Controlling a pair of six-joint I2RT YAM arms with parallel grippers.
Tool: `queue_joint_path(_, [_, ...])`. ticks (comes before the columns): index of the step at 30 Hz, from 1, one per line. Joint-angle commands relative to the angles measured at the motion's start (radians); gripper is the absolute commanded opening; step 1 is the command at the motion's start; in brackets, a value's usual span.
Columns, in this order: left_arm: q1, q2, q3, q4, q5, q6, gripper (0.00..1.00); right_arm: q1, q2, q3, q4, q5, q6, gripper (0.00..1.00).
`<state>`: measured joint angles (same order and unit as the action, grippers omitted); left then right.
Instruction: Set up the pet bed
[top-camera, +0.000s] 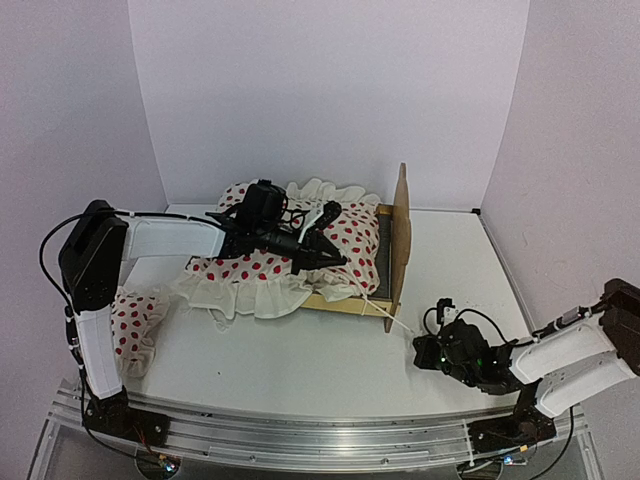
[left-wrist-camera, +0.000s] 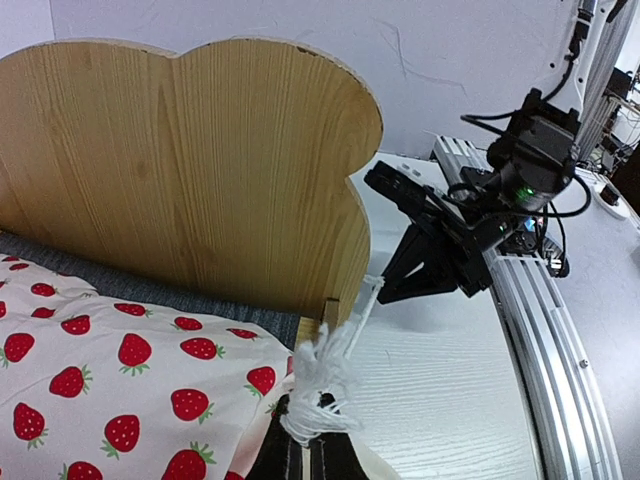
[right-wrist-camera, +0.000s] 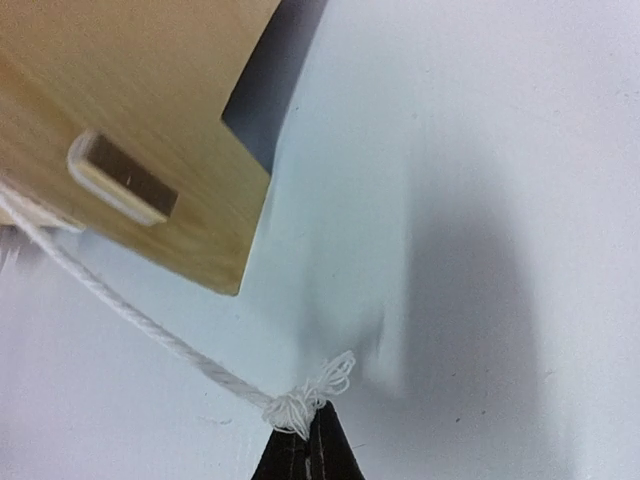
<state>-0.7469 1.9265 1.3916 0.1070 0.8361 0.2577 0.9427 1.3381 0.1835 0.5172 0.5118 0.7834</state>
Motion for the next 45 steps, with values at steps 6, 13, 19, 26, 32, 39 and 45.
queue_joint_path(6, [0.037, -0.176, 0.106, 0.055, 0.039, 0.074, 0.0, -0.166, -0.032, 0.012, -0.322, -0.158, 0.002, 0.0])
queue_joint_path(13, [0.022, -0.174, 0.054, 0.016, 0.073, 0.083, 0.0, -0.189, 0.062, 0.128, -0.324, -0.281, -0.063, 0.0])
queue_joint_path(19, [-0.066, -0.161, -0.036, -0.01, 0.06, 0.157, 0.0, -0.226, 0.12, 0.164, -0.321, -0.362, -0.064, 0.0])
queue_joint_path(26, [-0.157, -0.092, -0.161, 0.148, -0.008, 0.199, 0.0, -0.246, 0.099, 0.163, -0.324, -0.397, -0.026, 0.0])
queue_joint_path(32, [-0.225, -0.008, -0.183, 0.204, 0.002, 0.205, 0.0, -0.246, 0.047, 0.13, -0.338, -0.394, 0.013, 0.0])
queue_joint_path(39, [-0.265, 0.075, -0.214, 0.229, -0.014, 0.259, 0.0, -0.247, 0.006, 0.136, -0.388, -0.386, 0.013, 0.0])
queue_joint_path(45, [-0.294, 0.117, -0.262, 0.194, -0.018, 0.4, 0.0, -0.251, -0.047, 0.155, -0.45, -0.359, 0.007, 0.0])
